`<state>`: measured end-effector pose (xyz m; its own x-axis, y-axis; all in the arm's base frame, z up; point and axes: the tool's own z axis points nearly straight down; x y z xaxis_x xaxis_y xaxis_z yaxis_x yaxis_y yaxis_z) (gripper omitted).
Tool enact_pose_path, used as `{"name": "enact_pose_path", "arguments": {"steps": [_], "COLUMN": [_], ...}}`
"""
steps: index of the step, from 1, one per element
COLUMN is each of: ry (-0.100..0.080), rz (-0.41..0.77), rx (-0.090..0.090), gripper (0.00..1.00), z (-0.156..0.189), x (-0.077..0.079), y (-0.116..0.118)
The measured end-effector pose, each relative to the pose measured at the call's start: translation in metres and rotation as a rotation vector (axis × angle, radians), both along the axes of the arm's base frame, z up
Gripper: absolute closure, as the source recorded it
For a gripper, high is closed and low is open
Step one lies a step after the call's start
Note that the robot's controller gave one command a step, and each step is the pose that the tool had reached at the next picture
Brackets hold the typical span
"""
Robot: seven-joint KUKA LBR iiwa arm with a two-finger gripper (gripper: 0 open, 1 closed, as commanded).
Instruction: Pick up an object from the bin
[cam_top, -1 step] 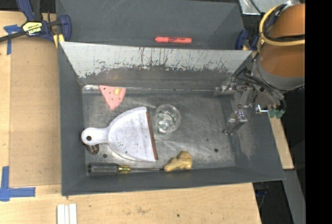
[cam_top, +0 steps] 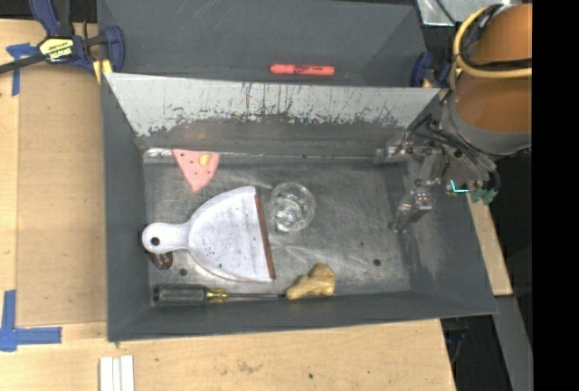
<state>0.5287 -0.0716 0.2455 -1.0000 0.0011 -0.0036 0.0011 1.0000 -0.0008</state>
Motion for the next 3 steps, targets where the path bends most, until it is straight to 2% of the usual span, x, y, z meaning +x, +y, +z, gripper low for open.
{"name": "enact_pose_path", "arguments": {"steps": [1,2,3], "ry": [-0.007,0.007,0.002], "rz": [0.059,0.223,0.254], "rx": [-0.001,0.001,0.002], "gripper": [0.0,0.0,0.0], "z": [-0.036,-0.059,-0.059], "x": [-0.003,-0.028,-0.03], "y": [-0.003,0.018,0.028]}}
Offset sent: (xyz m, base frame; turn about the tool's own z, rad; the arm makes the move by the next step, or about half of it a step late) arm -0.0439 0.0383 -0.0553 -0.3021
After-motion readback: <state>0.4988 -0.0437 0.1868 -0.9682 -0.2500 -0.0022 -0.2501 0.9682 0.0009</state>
